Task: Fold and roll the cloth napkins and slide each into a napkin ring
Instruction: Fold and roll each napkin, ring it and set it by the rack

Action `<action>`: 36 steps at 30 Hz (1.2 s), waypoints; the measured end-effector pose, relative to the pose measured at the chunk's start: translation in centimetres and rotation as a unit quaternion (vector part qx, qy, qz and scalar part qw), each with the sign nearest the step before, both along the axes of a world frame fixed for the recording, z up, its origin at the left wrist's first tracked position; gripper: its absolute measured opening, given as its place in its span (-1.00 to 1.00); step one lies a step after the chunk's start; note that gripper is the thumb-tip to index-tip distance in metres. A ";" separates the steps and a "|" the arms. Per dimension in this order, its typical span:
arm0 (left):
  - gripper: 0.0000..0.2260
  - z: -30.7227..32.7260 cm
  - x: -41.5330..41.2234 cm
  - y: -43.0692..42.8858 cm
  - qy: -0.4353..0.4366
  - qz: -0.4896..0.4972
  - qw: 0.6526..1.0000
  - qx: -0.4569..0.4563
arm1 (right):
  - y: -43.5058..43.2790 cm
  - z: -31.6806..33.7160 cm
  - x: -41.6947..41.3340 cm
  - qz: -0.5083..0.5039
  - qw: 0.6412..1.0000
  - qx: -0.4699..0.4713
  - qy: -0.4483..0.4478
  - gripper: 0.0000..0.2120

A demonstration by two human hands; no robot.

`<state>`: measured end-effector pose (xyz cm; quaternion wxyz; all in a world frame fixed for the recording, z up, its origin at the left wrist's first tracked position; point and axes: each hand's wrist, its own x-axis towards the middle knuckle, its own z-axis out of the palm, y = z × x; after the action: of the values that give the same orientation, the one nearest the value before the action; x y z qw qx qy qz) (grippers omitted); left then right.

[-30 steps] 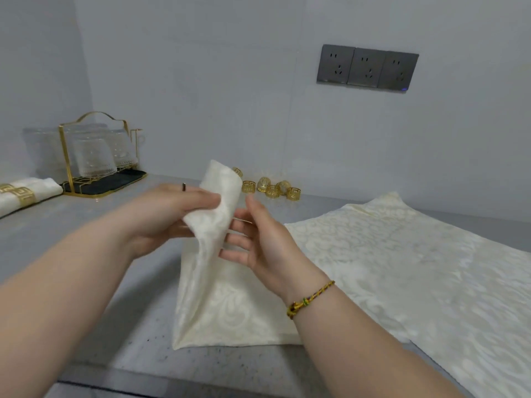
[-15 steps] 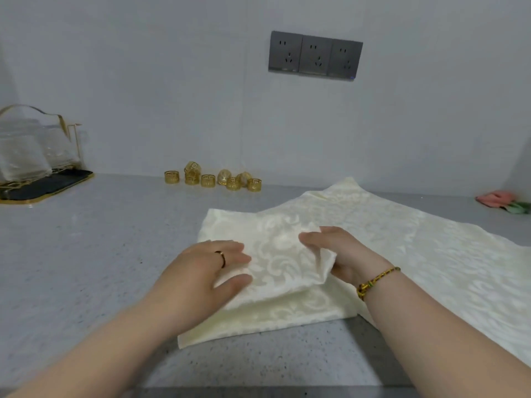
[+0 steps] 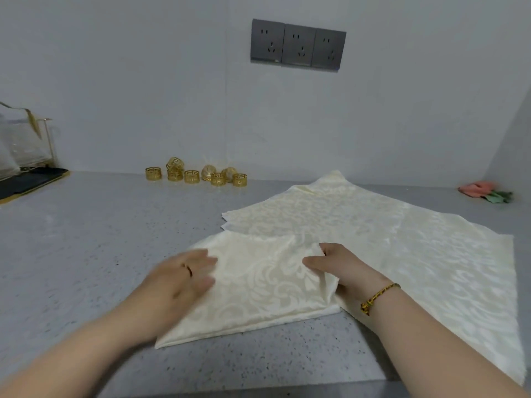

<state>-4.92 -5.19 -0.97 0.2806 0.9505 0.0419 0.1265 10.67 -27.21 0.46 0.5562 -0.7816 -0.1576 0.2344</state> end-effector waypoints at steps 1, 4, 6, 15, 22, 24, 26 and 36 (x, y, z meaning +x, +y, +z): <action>-0.30 0.8 0.8 0.3 -0.027 0.019 0.998 -0.055 | 0.0 -0.1 0.0 0.002 1.000 0.004 -0.002 -0.92; -0.63 2.5 4.0 1.6 0.019 0.054 0.991 -0.121 | -0.2 -0.3 -0.1 0.002 1.000 0.027 -0.005 -0.85; -0.66 2.9 5.7 2.2 0.063 0.049 0.986 -0.149 | -0.3 -0.5 -0.1 0.003 0.999 0.042 0.000 -0.89; -0.68 2.9 7.9 2.6 0.116 0.053 0.970 -0.208 | 0.0 -1.5 0.2 -0.011 0.998 0.059 -0.017 -0.80; -0.71 1.5 7.7 5.5 0.063 0.129 0.987 -0.079 | 0.3 -2.0 0.4 -0.025 0.998 0.061 -0.025 -0.61; -0.84 0.7 7.1 6.0 0.071 0.134 0.988 -0.024 | 0.6 -2.1 0.4 -0.031 0.997 0.049 -0.050 -0.50; -0.77 0.2 6.4 6.3 0.073 0.131 0.989 -0.012 | 0.8 -2.1 0.3 -0.029 0.996 0.027 -0.084 -0.48; 0.02 0.8 1.2 0.2 0.078 -0.037 0.990 0.110 | 0.3 -1.7 0.2 -0.024 0.995 -0.027 -0.093 -0.67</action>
<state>-3.70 -4.99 -0.14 0.1746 0.9835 0.0142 0.0453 10.91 -26.93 -1.22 0.5231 -0.8185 -0.1835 0.1510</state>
